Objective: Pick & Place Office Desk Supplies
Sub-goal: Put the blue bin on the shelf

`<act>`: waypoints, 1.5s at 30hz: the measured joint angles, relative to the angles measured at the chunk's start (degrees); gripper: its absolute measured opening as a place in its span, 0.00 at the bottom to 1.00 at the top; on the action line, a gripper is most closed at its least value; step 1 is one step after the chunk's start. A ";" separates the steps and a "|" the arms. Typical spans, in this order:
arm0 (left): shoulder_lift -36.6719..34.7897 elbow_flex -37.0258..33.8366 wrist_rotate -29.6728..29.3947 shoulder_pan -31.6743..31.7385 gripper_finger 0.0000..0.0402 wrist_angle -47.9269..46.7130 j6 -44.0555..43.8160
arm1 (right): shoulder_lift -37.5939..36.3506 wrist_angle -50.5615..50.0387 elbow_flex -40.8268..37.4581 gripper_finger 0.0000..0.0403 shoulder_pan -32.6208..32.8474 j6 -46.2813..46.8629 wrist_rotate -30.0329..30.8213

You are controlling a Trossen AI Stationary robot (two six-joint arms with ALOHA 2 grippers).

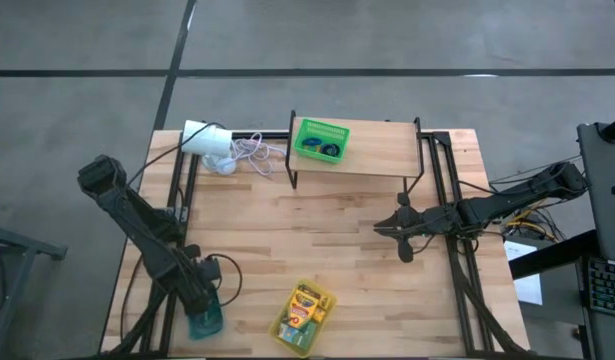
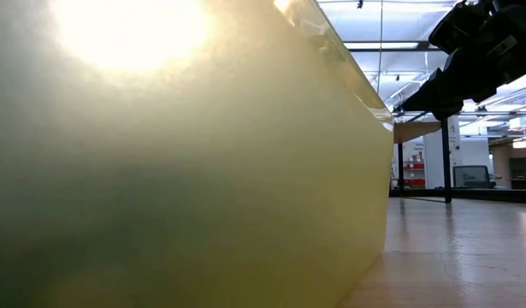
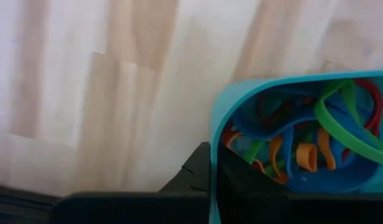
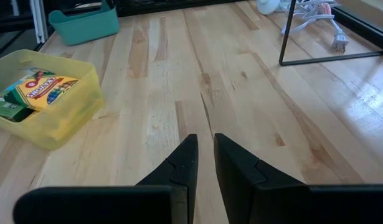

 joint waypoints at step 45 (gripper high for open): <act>0.07 0.04 -6.41 57.89 0.02 26.43 25.90 | 0.02 0.00 0.00 0.13 -0.01 0.02 0.00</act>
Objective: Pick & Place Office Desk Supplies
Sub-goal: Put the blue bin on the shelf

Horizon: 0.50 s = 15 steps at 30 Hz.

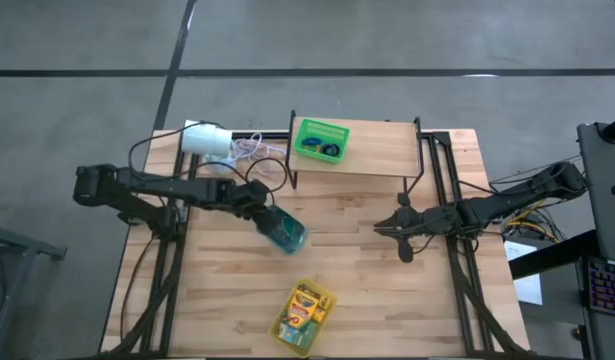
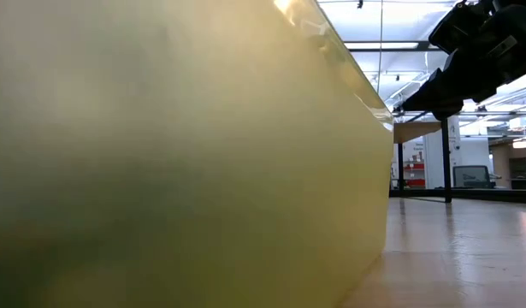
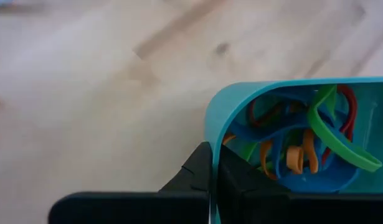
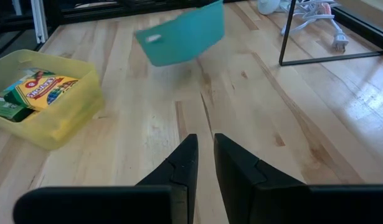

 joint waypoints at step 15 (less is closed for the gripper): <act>2.15 0.19 8.49 -0.04 0.02 12.50 -0.37 | -0.01 -0.01 0.00 0.13 0.02 -0.01 0.00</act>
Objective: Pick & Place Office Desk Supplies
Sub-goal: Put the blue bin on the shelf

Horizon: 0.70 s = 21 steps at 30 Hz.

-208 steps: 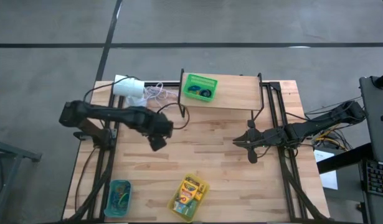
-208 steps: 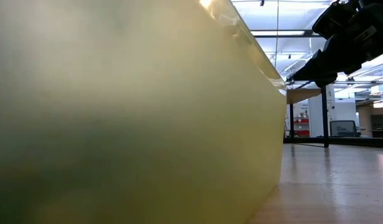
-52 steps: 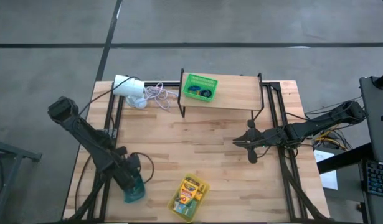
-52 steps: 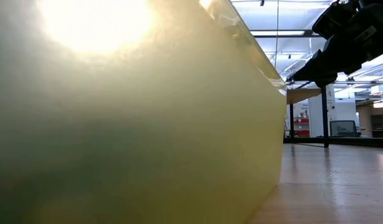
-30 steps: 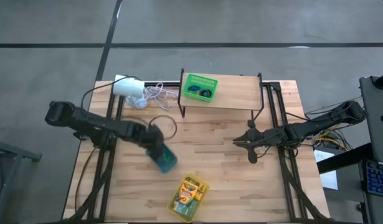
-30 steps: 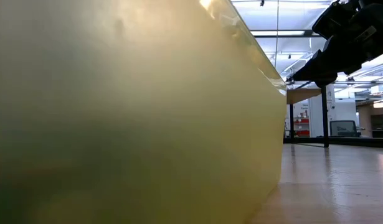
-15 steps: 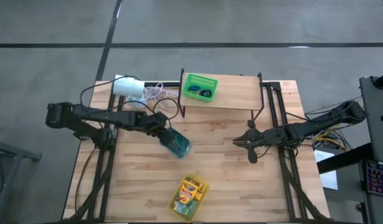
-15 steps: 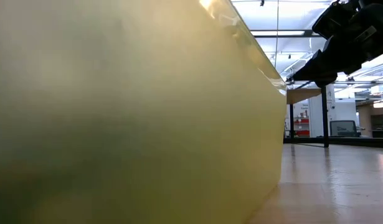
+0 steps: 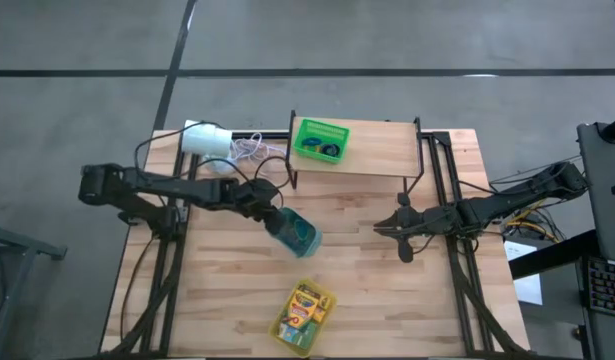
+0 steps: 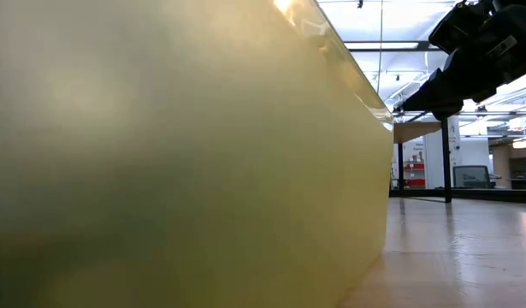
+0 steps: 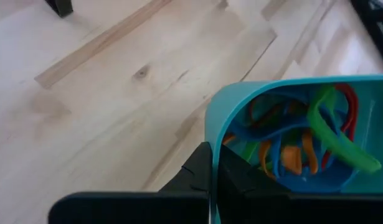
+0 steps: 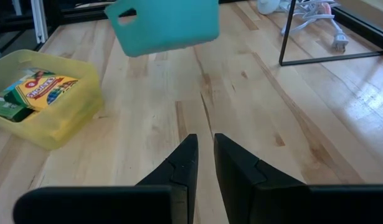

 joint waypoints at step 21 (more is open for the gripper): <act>24.98 27.65 0.41 2.08 0.02 -16.09 -6.14 | 0.00 0.03 0.00 0.13 -0.02 0.01 0.00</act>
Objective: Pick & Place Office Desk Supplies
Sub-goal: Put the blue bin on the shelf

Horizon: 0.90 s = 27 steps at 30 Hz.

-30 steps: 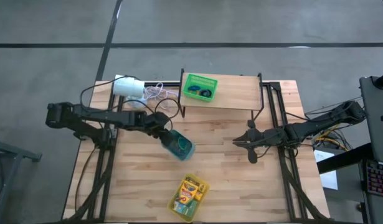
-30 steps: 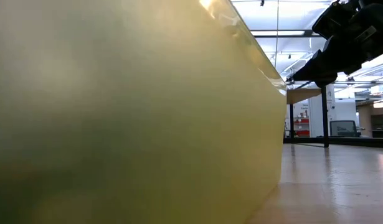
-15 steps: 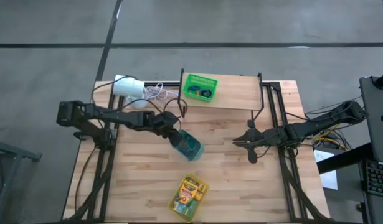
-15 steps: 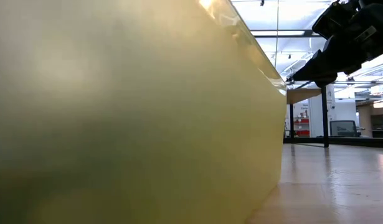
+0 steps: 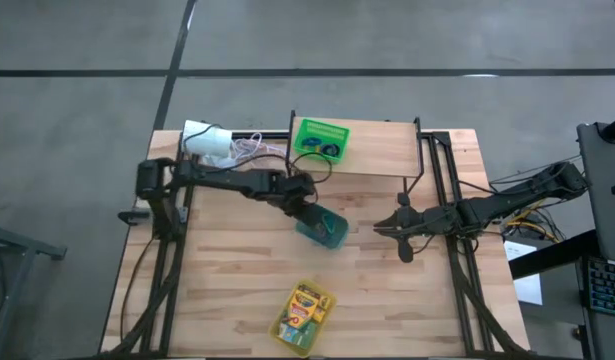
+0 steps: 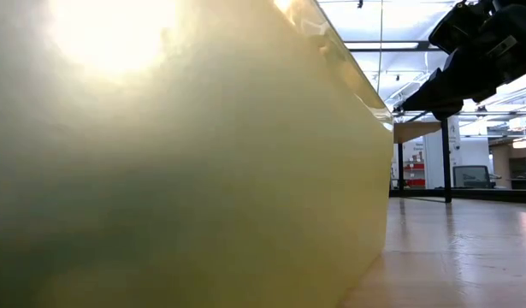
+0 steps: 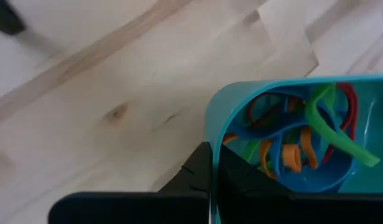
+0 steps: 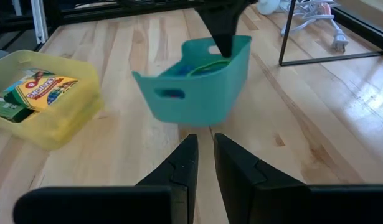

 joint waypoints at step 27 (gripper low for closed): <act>7.84 6.20 -4.89 -0.36 0.02 -2.59 -27.11 | 0.00 -0.04 -0.02 0.13 0.01 0.00 0.01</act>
